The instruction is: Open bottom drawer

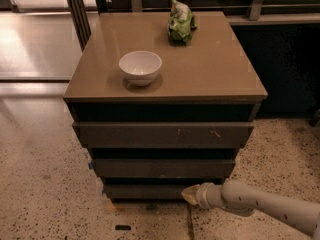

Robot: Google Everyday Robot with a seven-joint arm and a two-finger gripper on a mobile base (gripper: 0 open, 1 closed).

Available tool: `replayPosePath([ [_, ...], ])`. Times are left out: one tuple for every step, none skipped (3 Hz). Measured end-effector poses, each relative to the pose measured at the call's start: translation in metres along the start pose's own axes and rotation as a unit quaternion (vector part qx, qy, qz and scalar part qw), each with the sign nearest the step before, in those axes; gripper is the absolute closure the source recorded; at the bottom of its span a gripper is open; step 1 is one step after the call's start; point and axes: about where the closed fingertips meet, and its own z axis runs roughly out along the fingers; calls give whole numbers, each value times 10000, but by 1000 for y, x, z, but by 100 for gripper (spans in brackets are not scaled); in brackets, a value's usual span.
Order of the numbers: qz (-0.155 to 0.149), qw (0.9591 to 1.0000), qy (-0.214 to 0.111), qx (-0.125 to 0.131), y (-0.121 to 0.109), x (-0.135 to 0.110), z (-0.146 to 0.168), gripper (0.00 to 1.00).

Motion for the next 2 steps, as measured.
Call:
replayPosePath([
  [79,9996,-99,260,0,2,2,100],
  [253,9960,-380,766,3,15,13,100],
])
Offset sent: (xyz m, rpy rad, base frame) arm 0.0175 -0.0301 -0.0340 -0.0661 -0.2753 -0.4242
